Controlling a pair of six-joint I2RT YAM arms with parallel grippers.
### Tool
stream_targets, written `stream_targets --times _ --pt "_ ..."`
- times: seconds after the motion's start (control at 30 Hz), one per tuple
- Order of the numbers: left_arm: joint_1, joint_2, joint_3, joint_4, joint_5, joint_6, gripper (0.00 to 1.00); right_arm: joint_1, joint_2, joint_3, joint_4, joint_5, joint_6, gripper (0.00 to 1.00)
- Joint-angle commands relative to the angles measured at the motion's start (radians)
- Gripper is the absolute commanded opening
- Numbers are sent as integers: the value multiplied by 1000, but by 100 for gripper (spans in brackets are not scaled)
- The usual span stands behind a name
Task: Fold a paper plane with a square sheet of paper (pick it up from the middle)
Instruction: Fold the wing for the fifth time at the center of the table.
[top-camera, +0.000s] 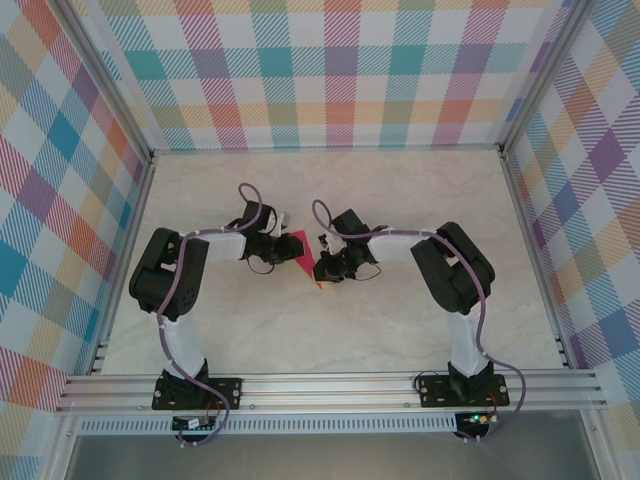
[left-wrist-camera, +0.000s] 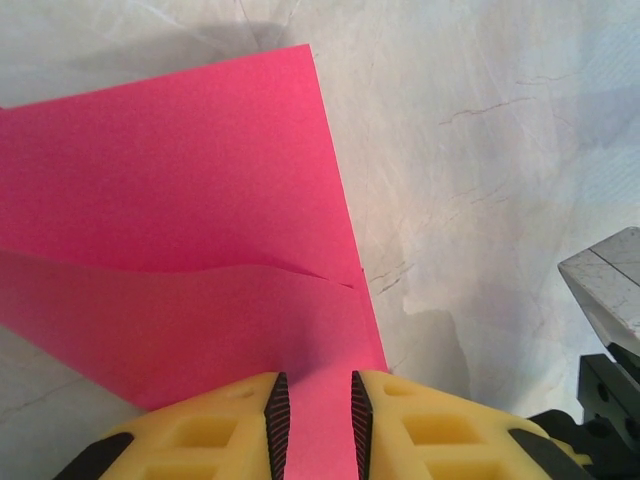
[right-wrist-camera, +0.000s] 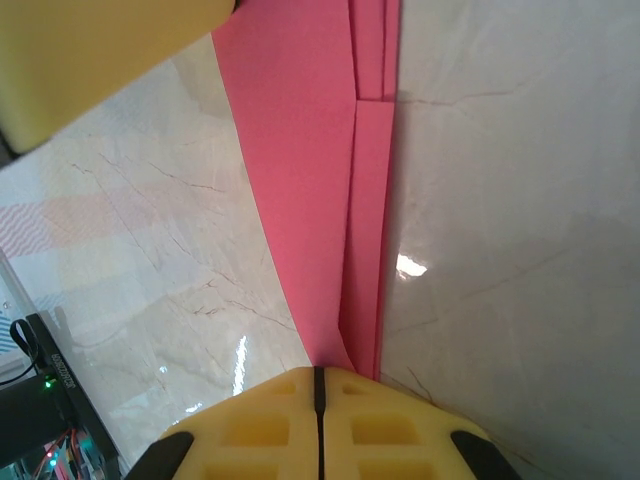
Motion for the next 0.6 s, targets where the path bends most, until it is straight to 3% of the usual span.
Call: stream_targets --times 0.0,0.57 --pt "71 66 44 48 -116 53 28 10 38 -72 -179 32 -24 6" --pt "163 105 175 -31 -149 59 29 3 25 -91 -185 51 -20 5"
